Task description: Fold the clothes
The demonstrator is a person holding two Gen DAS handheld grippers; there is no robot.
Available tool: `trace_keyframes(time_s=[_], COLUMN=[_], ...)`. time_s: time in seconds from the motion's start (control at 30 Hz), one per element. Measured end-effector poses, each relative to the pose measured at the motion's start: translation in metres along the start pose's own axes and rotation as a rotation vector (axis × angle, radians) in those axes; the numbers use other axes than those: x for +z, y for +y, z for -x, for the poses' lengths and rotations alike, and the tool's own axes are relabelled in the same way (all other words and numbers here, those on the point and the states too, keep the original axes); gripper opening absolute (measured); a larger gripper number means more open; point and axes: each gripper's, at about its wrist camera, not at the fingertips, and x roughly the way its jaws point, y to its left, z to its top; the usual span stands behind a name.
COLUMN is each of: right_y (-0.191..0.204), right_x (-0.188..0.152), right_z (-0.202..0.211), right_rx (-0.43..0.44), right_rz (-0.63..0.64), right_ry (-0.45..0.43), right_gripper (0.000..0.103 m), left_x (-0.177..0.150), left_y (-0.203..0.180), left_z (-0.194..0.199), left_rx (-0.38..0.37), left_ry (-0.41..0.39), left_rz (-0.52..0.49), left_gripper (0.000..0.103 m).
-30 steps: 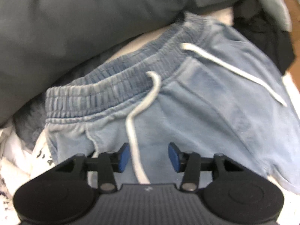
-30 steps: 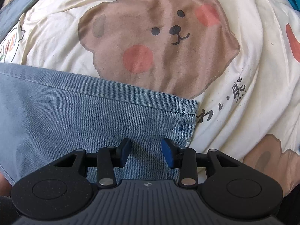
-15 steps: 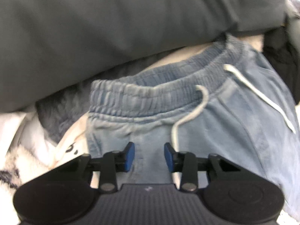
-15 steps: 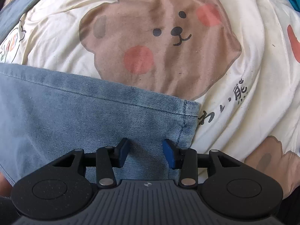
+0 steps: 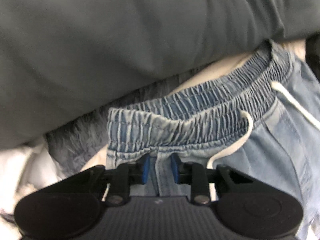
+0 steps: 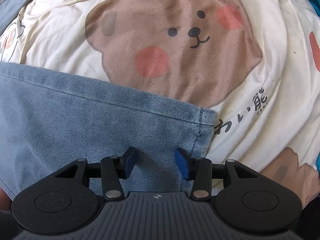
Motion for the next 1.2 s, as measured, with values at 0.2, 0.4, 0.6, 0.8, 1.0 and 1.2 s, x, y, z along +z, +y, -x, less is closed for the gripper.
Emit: trace_keyframes(time_s=[0.2, 0.4, 0.6, 0.8, 1.0, 1.2], right_y=[0.002, 0.011, 0.014, 0.067, 0.115, 0.161], right_x=[0.001, 0.016, 0.073, 0.150, 0.194, 0.238], right_z=[0.004, 0.036, 0.076, 0.087, 0.087, 0.088], right_rx=[-0.022, -0.014, 0.030, 0.036, 0.043, 0.041], right_rz=[0.061, 0.113, 0.221, 0.368, 0.458, 0.573], right_ry=[-0.029, -0.106, -0.323, -0.480, -0.531, -0.586], right_gripper=[0.051, 0.050, 0.050, 0.050, 0.050, 0.050], left_x=[0.011, 0.024, 0.036, 0.052, 0.073, 0.094], left_y=[-0.009, -0.025, -0.069, -0.121, -0.156, -0.183], left_z=[0.027, 0.053, 0.053, 0.048, 0.045, 0.037], left_rx=[0.028, -0.002, -0.114, -0.197, -0.238, -0.240], left_ry=[0.029, -0.017, -0.072, -0.132, -0.145, -0.139], left_rz=[-0.066, -0.100, -0.099, -0.138, -0.178, -0.155], left_gripper=[0.024, 0.026, 0.026, 0.027, 0.027, 0.025])
